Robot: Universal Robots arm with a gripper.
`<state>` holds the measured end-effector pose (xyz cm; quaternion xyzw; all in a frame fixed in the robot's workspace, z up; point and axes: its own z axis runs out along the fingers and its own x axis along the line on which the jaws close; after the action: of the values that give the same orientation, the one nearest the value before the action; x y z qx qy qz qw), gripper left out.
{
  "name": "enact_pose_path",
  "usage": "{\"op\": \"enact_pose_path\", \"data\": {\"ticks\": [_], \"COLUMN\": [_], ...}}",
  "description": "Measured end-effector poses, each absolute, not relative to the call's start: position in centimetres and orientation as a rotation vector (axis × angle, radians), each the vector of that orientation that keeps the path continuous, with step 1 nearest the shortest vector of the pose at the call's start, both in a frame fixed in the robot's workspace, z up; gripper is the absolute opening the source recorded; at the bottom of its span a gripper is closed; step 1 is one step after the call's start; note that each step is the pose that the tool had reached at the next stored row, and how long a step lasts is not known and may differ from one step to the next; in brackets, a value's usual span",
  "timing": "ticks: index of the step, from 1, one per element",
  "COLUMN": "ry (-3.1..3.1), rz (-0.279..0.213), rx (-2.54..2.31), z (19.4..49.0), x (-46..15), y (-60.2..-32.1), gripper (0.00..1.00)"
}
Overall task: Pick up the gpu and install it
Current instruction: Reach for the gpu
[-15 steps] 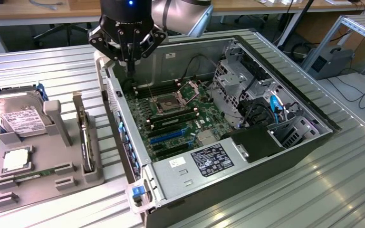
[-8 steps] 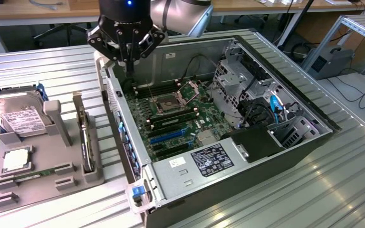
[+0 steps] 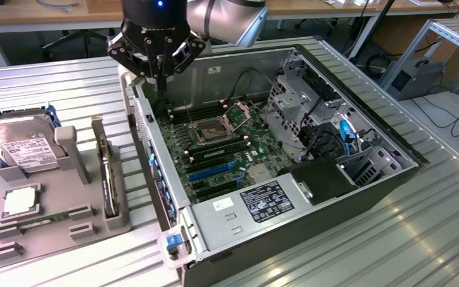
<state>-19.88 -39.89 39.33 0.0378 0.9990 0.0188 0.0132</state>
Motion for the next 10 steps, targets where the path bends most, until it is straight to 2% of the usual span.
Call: {"op": "enact_pose_path", "data": {"ticks": [10], "ry": [3.112], "rz": [0.058], "rx": [0.118], "z": [39.33], "x": [-20.12], "y": [-39.89], "gripper": [0.11]}}
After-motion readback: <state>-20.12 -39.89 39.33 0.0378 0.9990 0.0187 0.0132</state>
